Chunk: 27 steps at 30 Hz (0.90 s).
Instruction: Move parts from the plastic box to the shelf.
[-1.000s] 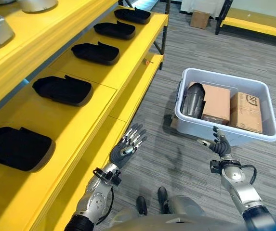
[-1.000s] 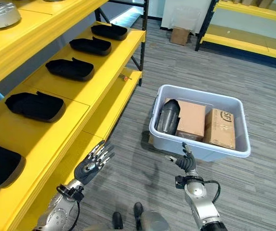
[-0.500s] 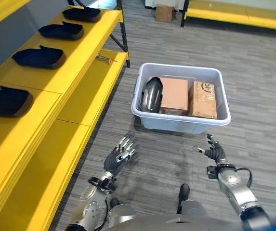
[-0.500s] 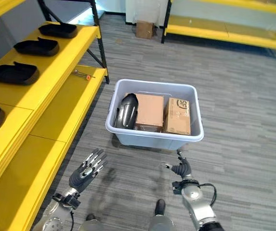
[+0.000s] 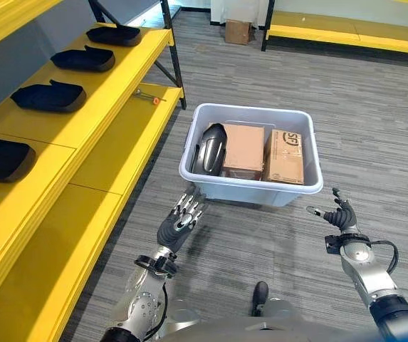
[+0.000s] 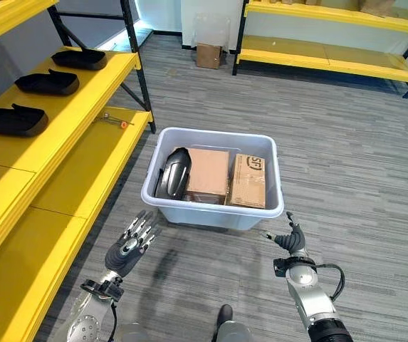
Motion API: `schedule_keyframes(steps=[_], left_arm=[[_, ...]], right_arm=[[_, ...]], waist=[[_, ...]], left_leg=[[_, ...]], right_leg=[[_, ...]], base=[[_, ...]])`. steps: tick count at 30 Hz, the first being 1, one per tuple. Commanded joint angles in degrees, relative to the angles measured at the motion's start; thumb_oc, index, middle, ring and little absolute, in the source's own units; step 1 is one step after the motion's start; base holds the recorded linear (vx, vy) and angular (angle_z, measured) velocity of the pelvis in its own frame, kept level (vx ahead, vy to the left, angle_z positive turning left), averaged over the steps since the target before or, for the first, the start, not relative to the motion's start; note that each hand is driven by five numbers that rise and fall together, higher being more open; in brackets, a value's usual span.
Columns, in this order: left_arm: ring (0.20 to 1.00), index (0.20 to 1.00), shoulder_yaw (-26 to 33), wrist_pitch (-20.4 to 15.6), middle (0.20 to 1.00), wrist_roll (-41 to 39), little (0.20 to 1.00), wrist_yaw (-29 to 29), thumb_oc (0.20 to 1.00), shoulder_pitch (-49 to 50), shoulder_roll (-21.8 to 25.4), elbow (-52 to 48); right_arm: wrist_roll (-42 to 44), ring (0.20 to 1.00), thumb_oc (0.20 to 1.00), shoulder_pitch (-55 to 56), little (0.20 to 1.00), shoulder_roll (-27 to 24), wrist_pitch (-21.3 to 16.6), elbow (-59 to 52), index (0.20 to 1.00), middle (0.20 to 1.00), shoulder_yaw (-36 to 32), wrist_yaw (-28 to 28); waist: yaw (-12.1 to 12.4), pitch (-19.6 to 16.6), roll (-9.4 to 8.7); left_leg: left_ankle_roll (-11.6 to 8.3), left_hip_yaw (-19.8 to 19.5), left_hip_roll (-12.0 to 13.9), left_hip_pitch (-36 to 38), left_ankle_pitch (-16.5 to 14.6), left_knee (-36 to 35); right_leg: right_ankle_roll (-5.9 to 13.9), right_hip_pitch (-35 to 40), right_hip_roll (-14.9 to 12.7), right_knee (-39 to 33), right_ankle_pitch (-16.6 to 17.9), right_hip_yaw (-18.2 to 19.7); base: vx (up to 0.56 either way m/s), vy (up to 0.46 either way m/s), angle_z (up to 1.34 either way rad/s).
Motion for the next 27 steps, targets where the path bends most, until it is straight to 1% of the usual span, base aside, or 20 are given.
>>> schedule_keyframes(steps=[1,2,3,4,5,6,7,8,9,10,11,12,13,14,15,17,19,23,25,27], left_arm=[[1.0,1.0,0.0,-2.0,1.0,-0.8,1.0,-0.5,1.0,-3.5,0.8,-1.6],[1.0,1.0,0.1,-2.0,1.0,-0.5,1.0,-0.4,1.0,-3.9,0.4,-1.5],[1.0,1.0,0.0,-2.2,1.0,-0.1,1.0,0.1,1.0,-4.4,0.4,-1.8],[1.0,1.0,0.0,-2.0,1.0,0.3,1.0,0.6,1.0,-4.5,0.4,-2.4],[1.0,1.0,0.2,-1.6,1.0,0.5,1.0,1.6,1.0,-4.9,0.5,-3.2],[1.0,1.0,0.2,-1.5,1.0,0.6,1.0,1.7,1.0,-4.9,0.5,-3.2],[1.0,1.0,0.3,-0.9,1.0,1.0,1.0,2.0,1.0,-5.1,0.6,-3.5],[1.0,1.0,0.4,-1.0,1.0,1.2,1.0,2.1,1.0,-5.2,0.6,-3.0],[1.0,1.0,0.4,-1.1,1.0,1.2,1.0,1.9,1.0,-5.3,0.5,-2.5],[1.0,1.0,0.7,-1.1,1.0,0.8,1.0,1.4,1.0,-5.2,0.4,-2.0],[1.0,1.0,1.0,-1.1,1.0,0.6,1.0,1.1,1.0,-5.0,0.4,-1.6],[1.0,1.0,1.3,-1.2,1.0,0.6,1.0,1.1,1.0,-4.8,0.3,-1.6],[1.0,1.0,2.7,-0.7,1.0,2.4,1.0,4.6,1.0,-3.9,0.0,-0.7],[1.0,1.0,2.9,-0.6,1.0,2.6,1.0,5.1,1.0,-3.8,0.0,-0.6],[1.0,1.0,3.2,-0.2,1.0,1.9,1.0,5.6,1.0,-4.0,0.1,-0.2],[1.0,1.0,3.8,1.3,1.0,-0.6,1.0,4.4,1.0,-4.0,-0.1,-0.5],[1.0,1.0,3.5,1.0,1.0,0.2,1.0,3.2,1.0,-4.3,0.3,-0.8],[1.0,1.0,3.0,0.3,1.0,0.2,1.0,3.3,1.0,-4.9,0.5,-0.8],[1.0,1.0,2.7,-0.5,1.0,1.6,1.0,3.4,1.0,-5.5,0.9,-0.5],[1.0,1.0,2.5,-0.7,1.0,2.1,1.0,3.4,1.0,-5.6,1.0,-0.8]], right_arm=[[-2.7,1.0,1.0,-0.3,1.0,-0.6,-4.5,-2.4,1.0,1.0,-1.2,0.9],[-2.8,1.0,1.0,-0.2,1.0,-0.6,-4.7,-2.5,1.0,1.0,-0.8,1.2],[-2.9,1.0,1.0,-0.2,1.0,-0.4,-5.1,-2.5,1.0,1.0,-0.3,2.0],[-2.8,1.0,1.0,-0.3,1.0,-0.3,-5.5,-2.3,1.0,1.0,0.2,2.4],[-2.9,1.0,1.0,-0.3,1.0,0.1,-6.0,-2.4,1.0,1.0,1.0,3.1],[-2.9,1.0,1.0,-0.3,1.0,0.1,-6.0,-2.5,1.0,1.0,1.1,3.3],[-3.3,1.0,1.0,0.7,1.0,-0.2,-5.9,-3.8,1.0,1.0,1.6,4.0],[-3.8,1.0,1.0,1.4,1.0,-0.5,-6.1,-4.6,1.0,1.0,1.9,3.9],[-3.9,1.0,1.0,1.8,1.0,-0.6,-6.1,-4.9,1.0,1.0,2.1,3.9],[-3.5,1.0,1.0,2.2,1.0,-0.9,-6.3,-5.0,1.0,1.0,2.6,4.0],[-3.8,1.0,1.0,2.3,1.0,-0.9,-6.7,-4.8,1.0,1.0,3.1,3.9],[-4.0,1.0,1.0,2.3,1.0,-1.1,-6.7,-4.8,1.0,1.0,3.3,4.1],[-4.6,1.0,1.0,1.5,1.0,-1.3,-7.0,-4.3,1.0,1.0,4.4,5.5],[-4.6,1.0,1.0,1.4,1.0,-1.2,-6.9,-4.4,1.0,1.0,4.4,5.6],[-3.9,1.0,1.0,1.5,1.0,-1.3,-6.4,-5.0,1.0,1.0,4.3,5.9],[-2.9,1.0,1.0,2.2,1.0,-1.3,-6.0,-6.4,1.0,1.0,3.8,6.1],[-2.3,1.0,1.0,3.0,1.0,-0.5,-6.4,-7.7,1.0,1.0,3.4,7.1],[-2.2,1.0,1.0,2.9,1.0,0.4,-7.0,-8.5,1.0,1.0,3.9,8.6],[2.7,1.0,1.0,3.4,1.0,1.7,-5.8,-8.7,1.0,1.0,4.6,12.2],[2.2,1.0,1.0,3.5,1.0,2.3,-6.0,-8.5,1.0,1.0,4.7,12.2]], waist=[[-2.3,0.7,0.15],[-2.5,0.8,0.39],[-2.4,1.0,0.65],[-2.1,1.3,0.73],[-1.7,1.5,1.13],[-1.6,1.6,1.15],[-1.6,1.6,1.79],[-1.6,1.7,2.38],[-1.6,1.7,2.67],[-1.3,1.9,3.2],[-1.0,2.0,3.42],[-0.6,2.1,3.52],[0.3,2.3,3.62],[0.4,2.3,3.6],[0.3,2.1,3.4],[0.1,1.7,2.93],[0.1,1.1,1.87],[0.7,0.7,0.87],[1.1,0.3,0.16],[1.3,0.1,-0.12]], left_leg=[[1.59,9.2,-3.4,-2.0,-10.5,3.9],[1.49,9.3,-3.5,-2.1,-10.0,4.5],[1.77,7.3,-4.8,-3.1,-9.6,5.1],[2.26,5.8,-6.2,-3.7,-10.1,4.6],[2.7,3.7,-8.1,-4.3,-10.1,1.4],[2.73,3.5,-8.3,-4.2,-10.1,0.8],[2.2,4.2,-8.4,-5.0,-8.2,-3.5],[1.69,4.8,-8.2,-6.2,-6.2,-6.0],[1.44,5.0,-8.1,-6.8,-5.0,-7.1],[0.69,4.2,-7.3,-8.6,-2.3,-8.4],[0.36,3.5,-6.8,-9.7,-1.2,-8.7],[0.25,2.4,-6.5,-10.4,-0.9,-8.9],[0.91,-0.6,-7.0,-11.1,-2.9,-8.1],[1.07,-0.5,-7.1,-10.9,-3.4,-8.0],[1.71,0.4,-7.6,-10.2,-5.7,-7.4],[2.75,2.2,-8.6,-9.1,-8.5,-6.4],[4.01,2.9,-10.2,-7.3,-11.1,-6.0],[4.96,2.2,-11.5,-6.3,-12.7,-5.5],[5.6,2.4,-12.2,-5.7,-13.5,-5.6],[5.86,2.7,-12.4,-5.3,-13.8,-5.7]], right_leg=[[-0.56,2.0,0.4,4.4,-2.3,-1.6],[-0.73,2.1,0.6,4.5,-2.4,-1.6],[-0.79,1.9,0.9,4.7,-2.3,-0.6],[-0.65,1.8,1.0,4.8,-2.2,0.5],[-0.46,2.0,1.4,4.6,-2.2,2.0],[-0.4,2.1,1.4,4.6,-2.3,2.2],[-0.13,3.1,1.6,4.4,-3.0,2.1],[-0.06,4.0,1.7,4.3,-3.6,1.9],[-0.07,4.5,1.7,4.4,-4.0,1.9],[-0.2,5.4,1.9,4.6,-4.6,2.1],[-0.3,5.8,1.9,5.1,-5.2,2.5],[-0.32,6.1,1.8,5.2,-5.4,3.0],[-0.15,6.6,1.0,6.9,-6.8,4.8],[-0.07,6.7,0.9,7.0,-7.0,4.9],[0.1,7.0,0.5,7.3,-7.3,4.4],[0.27,7.2,0.1,7.6,-7.7,3.6],[1.02,6.8,-0.2,7.2,-7.0,3.0],[2.15,6.3,-1.6,6.5,-5.6,2.8],[3.27,6.2,-2.8,6.3,-4.9,2.6],[3.71,6.3,-3.4,6.4,-4.8,2.4]], base=[[0.02,-0.132,0.44],[0.03,-0.062,0.52],[0.04,-0.046,0.33],[0.1,-0.002,0.1],[0.1,0.03,-0.35],[0.16,0.102,-0.46],[0.19,0.151,-0.55],[0.23,0.195,-0.19],[0.25,0.22,-0.01],[0.24,0.207,0.02],[0.24,0.199,-0.14],[0.37,0.303,-0.47],[0.32,0.256,-0.71],[0.36,0.287,-1.06],[0.19,0.145,-1.05],[0.22,0.174,-0.62],[0.23,0.177,0.03],[0.17,0.149,0.12],[0.16,0.164,-0.01],[0.11,0.123,-0.11]])
